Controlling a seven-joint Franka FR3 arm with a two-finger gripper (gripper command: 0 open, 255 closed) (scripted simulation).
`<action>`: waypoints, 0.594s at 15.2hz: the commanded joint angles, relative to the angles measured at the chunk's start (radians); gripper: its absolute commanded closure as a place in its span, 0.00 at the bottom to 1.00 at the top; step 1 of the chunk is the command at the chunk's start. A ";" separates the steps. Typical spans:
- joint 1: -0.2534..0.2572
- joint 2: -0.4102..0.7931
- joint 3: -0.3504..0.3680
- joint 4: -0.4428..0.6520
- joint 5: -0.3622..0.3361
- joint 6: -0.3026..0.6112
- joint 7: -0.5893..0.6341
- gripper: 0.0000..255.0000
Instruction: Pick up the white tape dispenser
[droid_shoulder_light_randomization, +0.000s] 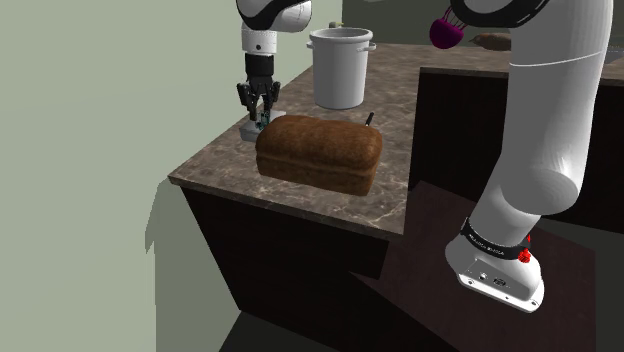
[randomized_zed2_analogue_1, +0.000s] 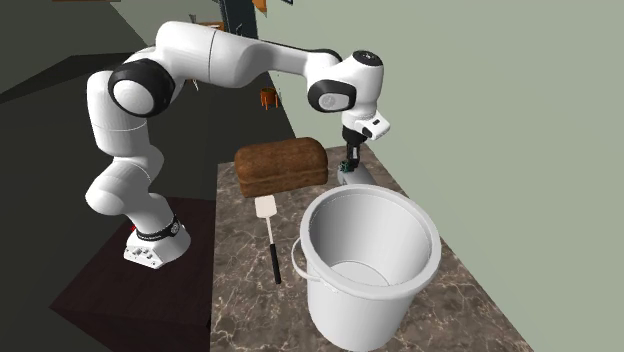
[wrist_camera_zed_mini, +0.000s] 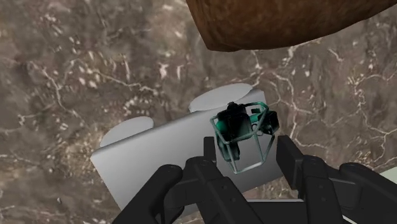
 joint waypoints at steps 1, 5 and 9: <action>0.000 -0.002 0.000 0.017 -0.001 -0.019 0.004 1.00; 0.000 -0.005 0.000 0.066 -0.003 -0.070 0.013 1.00; -0.001 -0.005 0.000 0.120 -0.005 -0.123 0.022 1.00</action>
